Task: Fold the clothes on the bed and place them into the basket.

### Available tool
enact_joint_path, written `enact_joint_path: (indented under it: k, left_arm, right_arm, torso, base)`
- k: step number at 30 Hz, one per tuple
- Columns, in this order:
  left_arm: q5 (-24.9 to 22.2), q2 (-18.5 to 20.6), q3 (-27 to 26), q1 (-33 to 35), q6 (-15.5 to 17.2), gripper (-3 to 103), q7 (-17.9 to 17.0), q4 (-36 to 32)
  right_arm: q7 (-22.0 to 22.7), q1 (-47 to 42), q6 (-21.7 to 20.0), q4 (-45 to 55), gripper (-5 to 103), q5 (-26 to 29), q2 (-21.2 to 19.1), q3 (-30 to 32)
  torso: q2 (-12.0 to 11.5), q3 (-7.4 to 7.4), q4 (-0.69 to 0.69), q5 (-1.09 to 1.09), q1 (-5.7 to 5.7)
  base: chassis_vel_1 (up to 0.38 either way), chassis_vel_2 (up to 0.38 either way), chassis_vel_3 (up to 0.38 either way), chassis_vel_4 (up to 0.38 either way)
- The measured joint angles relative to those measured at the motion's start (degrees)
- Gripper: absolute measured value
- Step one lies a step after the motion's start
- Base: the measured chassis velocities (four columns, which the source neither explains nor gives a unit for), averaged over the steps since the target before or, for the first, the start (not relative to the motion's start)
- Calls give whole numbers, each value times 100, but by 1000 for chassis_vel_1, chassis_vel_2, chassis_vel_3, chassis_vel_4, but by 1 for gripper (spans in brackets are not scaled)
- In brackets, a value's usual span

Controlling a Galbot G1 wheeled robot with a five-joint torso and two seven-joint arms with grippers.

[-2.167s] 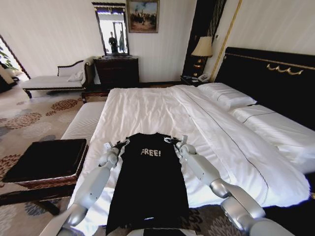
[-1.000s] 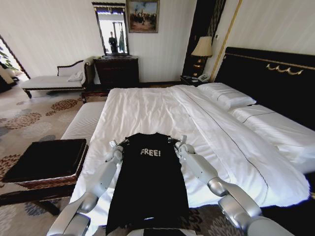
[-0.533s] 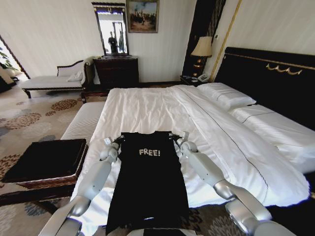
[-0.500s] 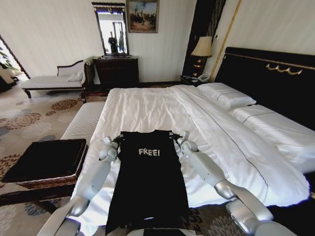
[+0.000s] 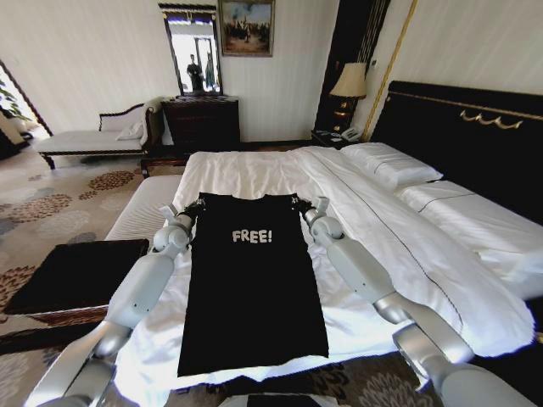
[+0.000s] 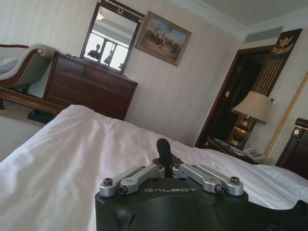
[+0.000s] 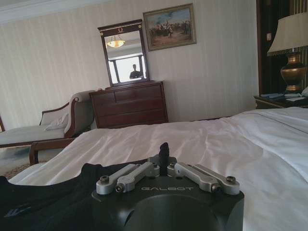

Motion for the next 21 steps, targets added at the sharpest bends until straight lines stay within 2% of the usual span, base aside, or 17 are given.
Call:
enact_joint_path:
  k: [4, 10, 16, 19, 21]
  left_arm:
    - [-82, -155, 137, -677, -63, 2, 71, 613]
    - [-109, -182, 257, -839, -115, 2, 210, 816]
    - [70, -180, 300, -606, -285, 2, 253, 767]
    - [220, -116, 255, -136, -629, 2, 202, 433]
    - [248, -85, 206, 53, -707, 2, 207, 276]
  right_arm:
    - [-5, 250, 119, -360, 2, -177, 158, -26]
    - [4, 265, 175, -424, 2, -237, 173, -26]
    - [9, 108, 225, -331, 2, -268, 135, 1]
    - [108, -247, 228, 167, 2, -264, 1, 59]
    - [149, -406, 232, 359, 2, -267, -62, 76]
  torso:
    - [0, 1, -3, 2, 2]
    - [0, 0, -2, 2, 1]
    - [0, 0, 0, 2, 1]
    - [0, 0, -2, 2, 1]
    - [0, 0, -1, 0, 1]
  base:
    - [0, 0, 0, 0]
    - [0, 0, 0, 0]
    - [0, 0, 0, 0]
    - [0, 0, 0, 0]
    - [0, 0, 0, 0]
